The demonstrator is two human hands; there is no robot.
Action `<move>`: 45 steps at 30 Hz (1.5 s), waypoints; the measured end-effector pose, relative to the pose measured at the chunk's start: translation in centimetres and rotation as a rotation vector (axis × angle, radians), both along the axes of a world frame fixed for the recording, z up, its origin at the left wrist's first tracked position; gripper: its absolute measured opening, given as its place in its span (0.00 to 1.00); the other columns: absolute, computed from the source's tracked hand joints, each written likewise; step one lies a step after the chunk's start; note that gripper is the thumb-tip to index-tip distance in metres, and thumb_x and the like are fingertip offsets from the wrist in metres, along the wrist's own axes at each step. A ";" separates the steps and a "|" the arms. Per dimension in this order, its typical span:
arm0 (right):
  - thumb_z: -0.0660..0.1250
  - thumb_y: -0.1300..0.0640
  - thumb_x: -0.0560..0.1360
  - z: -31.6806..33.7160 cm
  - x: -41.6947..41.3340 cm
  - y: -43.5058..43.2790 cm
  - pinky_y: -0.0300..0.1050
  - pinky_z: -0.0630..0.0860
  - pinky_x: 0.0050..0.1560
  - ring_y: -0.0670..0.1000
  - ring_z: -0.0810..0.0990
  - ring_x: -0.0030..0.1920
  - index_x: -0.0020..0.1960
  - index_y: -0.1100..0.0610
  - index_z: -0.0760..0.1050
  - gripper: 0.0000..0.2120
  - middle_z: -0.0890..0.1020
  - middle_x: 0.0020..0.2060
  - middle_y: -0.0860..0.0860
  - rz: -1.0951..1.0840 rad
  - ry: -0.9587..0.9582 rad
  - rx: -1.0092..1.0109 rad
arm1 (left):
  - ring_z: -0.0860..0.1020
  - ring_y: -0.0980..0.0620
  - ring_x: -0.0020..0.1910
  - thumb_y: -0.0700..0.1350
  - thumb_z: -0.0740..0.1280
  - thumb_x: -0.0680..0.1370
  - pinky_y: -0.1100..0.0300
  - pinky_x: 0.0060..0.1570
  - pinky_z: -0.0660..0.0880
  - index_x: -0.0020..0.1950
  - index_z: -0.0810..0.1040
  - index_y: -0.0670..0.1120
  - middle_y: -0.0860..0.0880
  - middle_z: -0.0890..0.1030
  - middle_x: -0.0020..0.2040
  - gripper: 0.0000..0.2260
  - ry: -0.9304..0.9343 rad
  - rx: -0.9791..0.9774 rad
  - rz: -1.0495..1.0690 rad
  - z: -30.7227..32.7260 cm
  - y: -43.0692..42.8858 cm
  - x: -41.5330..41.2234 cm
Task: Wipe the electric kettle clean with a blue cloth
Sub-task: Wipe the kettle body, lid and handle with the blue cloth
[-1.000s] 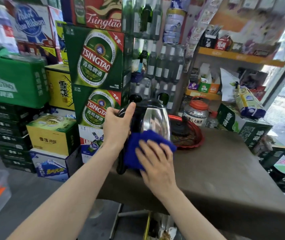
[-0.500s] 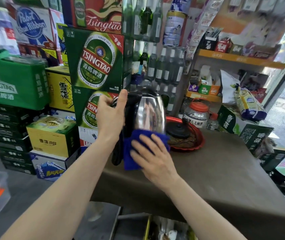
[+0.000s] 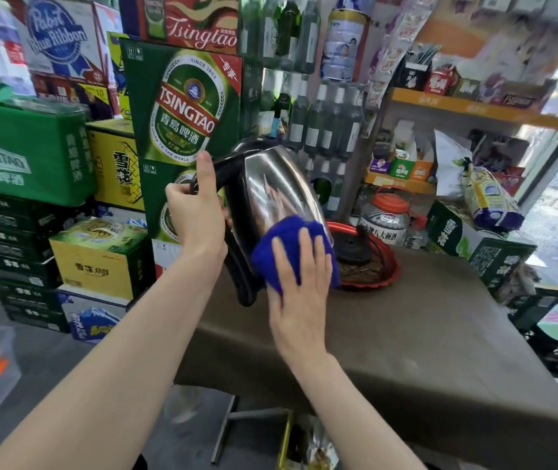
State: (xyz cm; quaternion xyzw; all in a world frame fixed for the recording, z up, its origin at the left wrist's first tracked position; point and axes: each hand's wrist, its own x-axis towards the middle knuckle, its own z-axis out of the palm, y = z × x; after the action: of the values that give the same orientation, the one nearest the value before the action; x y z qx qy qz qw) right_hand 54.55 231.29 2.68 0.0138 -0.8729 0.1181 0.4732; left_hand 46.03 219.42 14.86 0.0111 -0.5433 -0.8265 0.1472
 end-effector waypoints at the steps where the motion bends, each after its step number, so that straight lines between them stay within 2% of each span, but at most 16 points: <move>1: 0.63 0.57 0.77 -1.3 0.0 -0.4 0.58 0.48 0.79 0.59 0.53 0.80 0.79 0.50 0.58 0.32 0.57 0.80 0.54 -0.033 -0.012 0.145 | 0.72 0.49 0.32 0.75 0.64 0.64 0.50 0.36 0.73 0.44 0.65 0.50 0.46 0.74 0.38 0.30 -0.013 -0.007 0.003 -0.3 0.1 0.0; 3: 0.65 0.57 0.75 -1.9 -0.1 0.3 0.59 0.50 0.79 0.58 0.55 0.80 0.78 0.49 0.59 0.33 0.59 0.79 0.52 -0.091 0.008 0.236 | 0.70 0.51 0.29 0.71 0.64 0.69 0.53 0.32 0.71 0.45 0.65 0.48 0.47 0.73 0.35 0.27 -0.011 0.024 -0.041 -1.1 0.2 0.1; 6: 0.63 0.56 0.77 0.8 0.3 1.1 0.58 0.52 0.79 0.58 0.57 0.79 0.76 0.51 0.62 0.28 0.63 0.76 0.52 -0.069 0.117 -0.008 | 0.66 0.53 0.23 0.66 0.64 0.74 0.58 0.25 0.67 0.46 0.62 0.47 0.50 0.68 0.30 0.23 -0.011 0.136 -0.097 -1.4 0.1 0.2; 8: 0.58 0.54 0.81 2.1 0.0 1.8 0.53 0.60 0.76 0.54 0.66 0.75 0.74 0.53 0.66 0.22 0.71 0.72 0.53 0.028 0.212 -0.414 | 0.65 0.54 0.22 0.64 0.64 0.75 0.59 0.23 0.65 0.45 0.62 0.47 0.52 0.68 0.27 0.22 0.007 0.176 -0.131 -1.0 -0.1 0.2; 11: 0.56 0.47 0.83 4.4 -1.4 5.9 0.52 0.77 0.58 0.52 0.83 0.51 0.68 0.49 0.71 0.16 0.84 0.54 0.50 0.094 0.238 -1.194 | 0.63 0.54 0.22 0.63 0.63 0.76 0.60 0.22 0.62 0.44 0.62 0.47 0.52 0.68 0.25 0.21 0.072 0.158 -0.195 -0.6 -0.8 0.0; 14: 0.59 0.54 0.84 5.7 -1.7 9.4 0.39 0.77 0.34 0.48 0.79 0.31 0.64 0.54 0.74 0.11 0.82 0.31 0.48 0.349 0.011 -1.756 | 0.62 0.55 0.22 0.63 0.63 0.76 0.61 0.21 0.61 0.47 0.63 0.47 0.53 0.66 0.25 0.21 0.072 0.149 -0.251 -0.6 -1.4 -0.2; 16: 0.60 0.55 0.83 6.2 -0.8 8.6 0.40 0.74 0.36 0.48 0.77 0.33 0.57 0.53 0.77 0.08 0.81 0.33 0.48 0.327 -0.045 -1.573 | 0.61 0.55 0.22 0.64 0.64 0.76 0.61 0.21 0.60 0.48 0.63 0.47 0.52 0.64 0.26 0.21 0.060 0.138 -0.227 -0.8 -1.4 -0.6; 18: 0.61 0.56 0.83 5.6 0.2 7.0 0.44 0.73 0.46 0.46 0.78 0.41 0.56 0.49 0.76 0.07 0.80 0.41 0.47 0.256 0.038 -1.127 | 0.62 0.54 0.23 0.64 0.64 0.75 0.60 0.22 0.61 0.45 0.62 0.47 0.52 0.64 0.27 0.22 0.065 0.122 -0.193 -1.0 -1.1 -0.7; 21: 0.59 0.55 0.82 3.2 1.0 3.9 0.42 0.66 0.71 0.45 0.70 0.70 0.72 0.53 0.68 0.19 0.72 0.70 0.51 0.171 0.081 -0.575 | 0.63 0.54 0.23 0.64 0.64 0.76 0.60 0.22 0.61 0.42 0.62 0.48 0.52 0.66 0.26 0.21 0.067 0.114 -0.181 -0.8 -0.6 -0.7; 23: 0.59 0.54 0.81 1.5 1.2 2.8 0.48 0.60 0.76 0.52 0.62 0.77 0.76 0.55 0.62 0.24 0.63 0.77 0.53 0.149 0.095 -0.389 | 0.63 0.54 0.23 0.63 0.64 0.76 0.59 0.22 0.61 0.42 0.61 0.48 0.51 0.66 0.26 0.20 0.087 0.099 -0.196 -0.9 -0.4 -0.8; 25: 0.58 0.54 0.82 1.6 1.1 3.2 0.46 0.63 0.74 0.50 0.65 0.75 0.75 0.53 0.64 0.22 0.67 0.74 0.51 0.178 0.098 -0.490 | 0.62 0.53 0.22 0.62 0.63 0.77 0.60 0.22 0.61 0.42 0.62 0.48 0.52 0.66 0.26 0.19 0.114 0.084 -0.222 -1.0 -0.5 -0.8; 29: 0.59 0.53 0.84 4.9 -0.5 7.0 0.48 0.74 0.53 0.52 0.80 0.48 0.57 0.48 0.78 0.09 0.83 0.45 0.49 0.229 -0.019 -1.320 | 0.61 0.54 0.20 0.58 0.62 0.79 0.63 0.19 0.59 0.42 0.65 0.48 0.51 0.65 0.24 0.15 0.214 0.043 -0.313 -1.4 -1.1 -0.9; 31: 0.60 0.53 0.83 6.1 -0.9 8.5 0.54 0.78 0.58 0.58 0.83 0.51 0.56 0.50 0.80 0.10 0.86 0.46 0.54 0.304 -0.130 -1.502 | 0.60 0.54 0.18 0.58 0.63 0.77 0.63 0.18 0.58 0.41 0.66 0.48 0.51 0.64 0.24 0.15 0.277 0.028 -0.368 -1.7 -1.3 -1.1; 37: 0.59 0.53 0.83 8.1 -0.5 8.3 0.50 0.78 0.50 0.51 0.82 0.43 0.51 0.47 0.81 0.11 0.85 0.41 0.48 0.450 0.030 -1.504 | 0.61 0.54 0.16 0.55 0.64 0.75 0.66 0.16 0.59 0.36 0.64 0.49 0.52 0.67 0.24 0.15 0.444 -0.116 -0.352 -2.2 -0.1 -1.3; 41: 0.58 0.54 0.84 5.7 -0.2 7.7 0.50 0.78 0.55 0.51 0.81 0.49 0.56 0.46 0.79 0.11 0.84 0.47 0.50 0.378 0.089 -1.464 | 0.66 0.53 0.19 0.56 0.65 0.75 0.65 0.18 0.62 0.34 0.66 0.51 0.51 0.69 0.26 0.15 0.453 -0.238 -0.322 -3.6 1.0 -1.6; 45: 0.58 0.54 0.84 3.0 0.2 8.0 0.38 0.78 0.35 0.44 0.79 0.34 0.52 0.44 0.79 0.12 0.82 0.34 0.44 0.305 0.069 -1.530 | 0.73 0.55 0.33 0.60 0.62 0.75 0.58 0.35 0.71 0.37 0.72 0.56 0.56 0.74 0.33 0.11 0.472 -0.500 -0.248 -5.5 2.1 -2.7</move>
State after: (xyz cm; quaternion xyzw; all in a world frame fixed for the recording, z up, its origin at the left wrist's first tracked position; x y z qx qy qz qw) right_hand 54.71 239.26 5.65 -0.1927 -0.5222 0.7504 0.3565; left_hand 43.35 221.49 9.38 -0.2822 -0.6769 -0.6594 0.1652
